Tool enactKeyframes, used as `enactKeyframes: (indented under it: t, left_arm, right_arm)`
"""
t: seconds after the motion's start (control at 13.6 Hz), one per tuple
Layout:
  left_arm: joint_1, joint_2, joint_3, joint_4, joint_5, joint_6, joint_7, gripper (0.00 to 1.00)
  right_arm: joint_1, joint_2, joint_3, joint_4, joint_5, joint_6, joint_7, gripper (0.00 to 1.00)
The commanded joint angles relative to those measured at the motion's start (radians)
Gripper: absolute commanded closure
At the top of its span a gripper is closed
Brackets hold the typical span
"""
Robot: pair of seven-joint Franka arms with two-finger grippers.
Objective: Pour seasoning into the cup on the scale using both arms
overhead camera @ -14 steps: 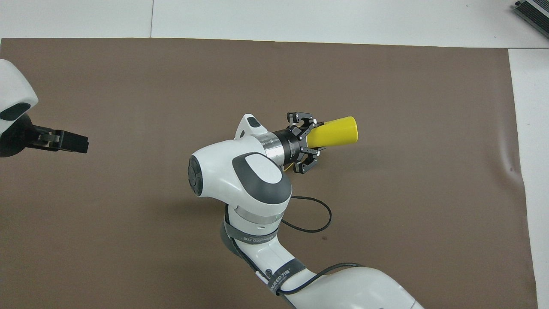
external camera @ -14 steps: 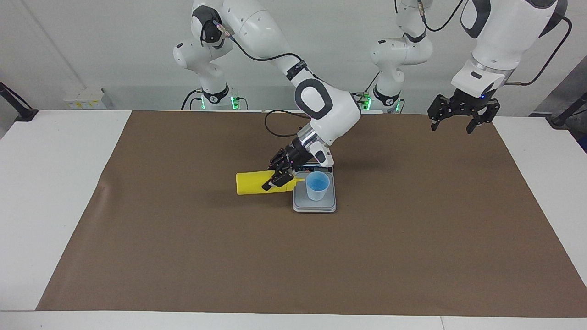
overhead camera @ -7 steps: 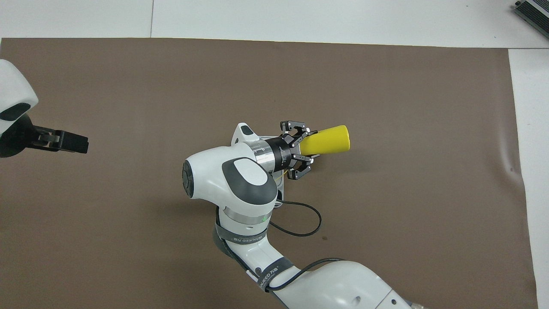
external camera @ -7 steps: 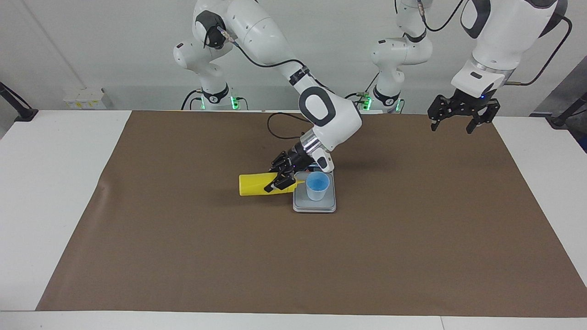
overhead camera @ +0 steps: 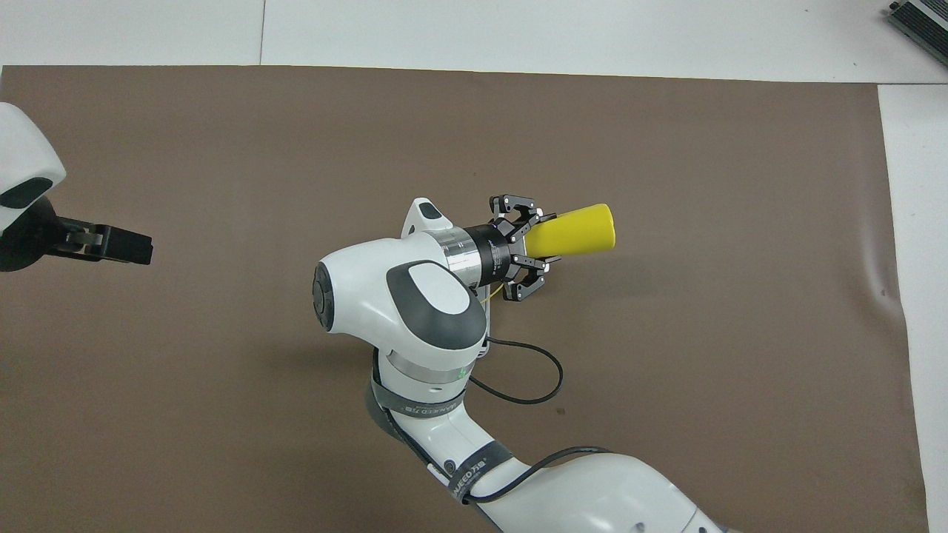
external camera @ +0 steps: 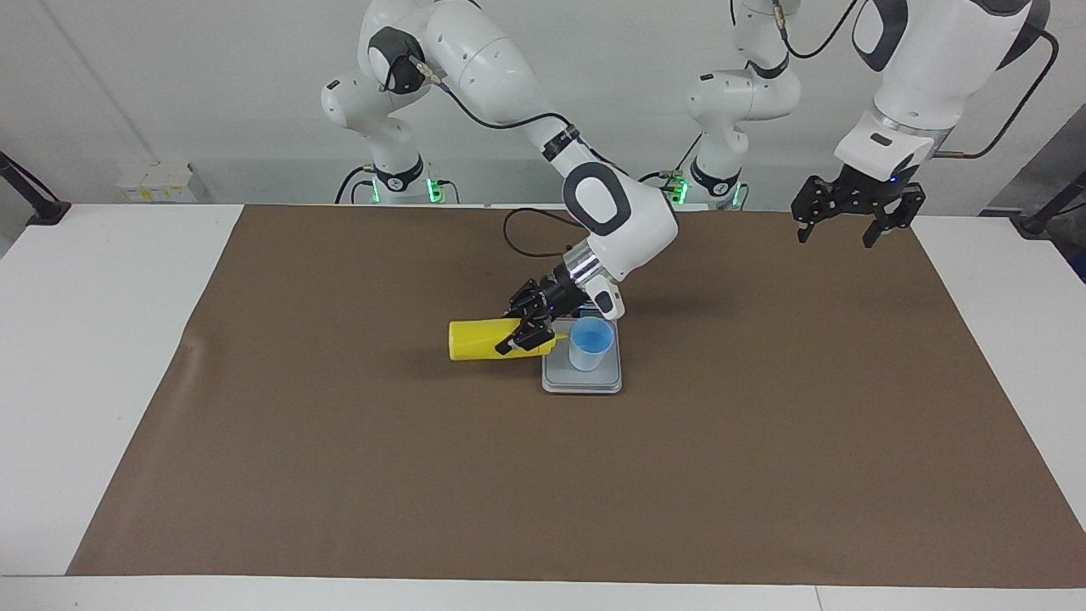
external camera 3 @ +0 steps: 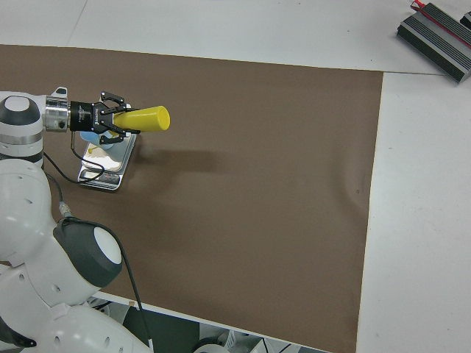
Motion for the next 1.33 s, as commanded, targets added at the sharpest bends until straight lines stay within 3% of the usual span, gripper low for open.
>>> enactKeyframes:
  t: [0.0,0.96,1.25]
  left_arm:
    - [0.019,-0.012,-0.006,-0.007,-0.017,-0.016,0.017,0.0]
    - [0.019,-0.012,-0.006,-0.007,-0.017,-0.016,0.017,0.0]
    - [0.019,-0.012,-0.006,-0.007,-0.017,-0.016,0.017,0.0]
  right_arm:
    - [-0.009,-0.007,0.011,0.005,-0.01,-0.012,-0.018,1.0]
    - [-0.015,-0.007,0.013,0.005,0.018,0.003,0.014,1.0]
    - [-0.084,-0.084,0.014,-0.031,0.142,0.03,0.107,1.0]
